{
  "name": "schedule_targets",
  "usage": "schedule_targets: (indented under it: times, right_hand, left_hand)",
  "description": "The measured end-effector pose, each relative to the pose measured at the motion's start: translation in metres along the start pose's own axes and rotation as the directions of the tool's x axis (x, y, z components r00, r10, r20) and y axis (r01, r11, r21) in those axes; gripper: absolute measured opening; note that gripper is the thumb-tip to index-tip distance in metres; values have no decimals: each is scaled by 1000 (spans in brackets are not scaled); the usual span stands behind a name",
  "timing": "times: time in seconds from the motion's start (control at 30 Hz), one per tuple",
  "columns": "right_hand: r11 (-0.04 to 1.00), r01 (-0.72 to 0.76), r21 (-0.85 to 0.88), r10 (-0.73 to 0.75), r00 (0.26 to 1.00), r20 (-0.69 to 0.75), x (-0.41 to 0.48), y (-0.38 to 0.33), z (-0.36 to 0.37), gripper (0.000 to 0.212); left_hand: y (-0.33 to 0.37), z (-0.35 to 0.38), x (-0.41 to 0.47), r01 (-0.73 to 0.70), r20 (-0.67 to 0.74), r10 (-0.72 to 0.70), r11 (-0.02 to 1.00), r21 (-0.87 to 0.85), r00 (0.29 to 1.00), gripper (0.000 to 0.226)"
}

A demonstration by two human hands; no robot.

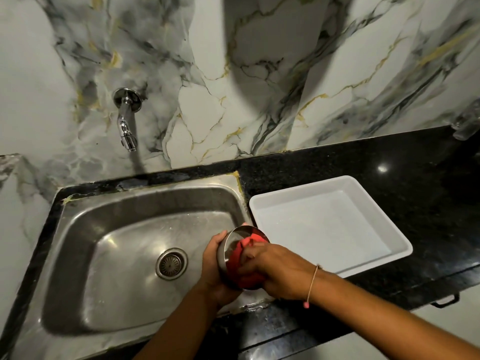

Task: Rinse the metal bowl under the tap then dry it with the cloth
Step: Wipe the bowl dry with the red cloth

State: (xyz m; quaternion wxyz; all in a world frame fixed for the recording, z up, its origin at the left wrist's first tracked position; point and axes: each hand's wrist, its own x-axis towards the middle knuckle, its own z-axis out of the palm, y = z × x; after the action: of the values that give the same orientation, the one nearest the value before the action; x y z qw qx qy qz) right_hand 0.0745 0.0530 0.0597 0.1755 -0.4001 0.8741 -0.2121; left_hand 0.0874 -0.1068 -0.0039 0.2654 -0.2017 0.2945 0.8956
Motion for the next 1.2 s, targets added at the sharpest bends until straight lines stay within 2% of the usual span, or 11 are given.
schedule_targets:
  times: [0.13, 0.23, 0.43, 0.6, 0.73, 0.9, 0.97, 1.07, 1.1, 1.13, 1.2]
  right_hand:
    - [948, 165, -273, -192, 979, -73, -3, 7, -18, 55]
    - [933, 152, -326, -215, 962, -167, 12, 2, -25, 44]
    - [905, 88, -417, -149, 982, -116, 22, 9, -22, 51]
    - [978, -79, -195, 57, 992, -113, 18, 11, -31, 33]
    - [934, -251, 254, 262, 965, -9, 12, 16, -28, 25]
    - [622, -319, 715, 451, 893, 6, 12, 2, 1, 14]
    - [414, -322, 851, 519, 852, 70, 11, -2, 8, 15]
    - [-5, -251, 968, 640, 743, 196, 8, -4, 8, 25]
    - [-26, -203, 979, 692, 703, 165, 6, -4, 6, 24]
    - [77, -180, 981, 747, 662, 63, 4, -1, 4, 22]
    - [531, -269, 803, 726, 634, -267, 1, 6, -1, 22]
  left_hand:
    - [4, 4, -1, 0, -5, 0, 1000, -24, 1000, 65]
    - [7, 10, -2, 24, -15, -25, 997, -80, 1000, 64]
    - [-2, 13, -2, 22, -33, -24, 997, -80, 999, 71]
    - [-5, 18, 2, -32, -67, 31, 999, -12, 997, 61]
    - [-7, 22, 2, -117, -46, 118, 992, 40, 992, 57]
    - [-17, 19, 0, -158, -81, 158, 987, 6, 984, 55]
    - [-20, 16, -3, -153, -82, 151, 988, -26, 985, 59]
    - [-22, 22, -6, -135, -103, 130, 990, -45, 986, 62]
    - [-22, 24, -6, -164, -129, 155, 985, -60, 979, 62]
    - [-22, 26, -5, -202, -140, 190, 976, -78, 972, 61]
    - [-25, 30, -6, -249, -144, 235, 964, -89, 961, 58]
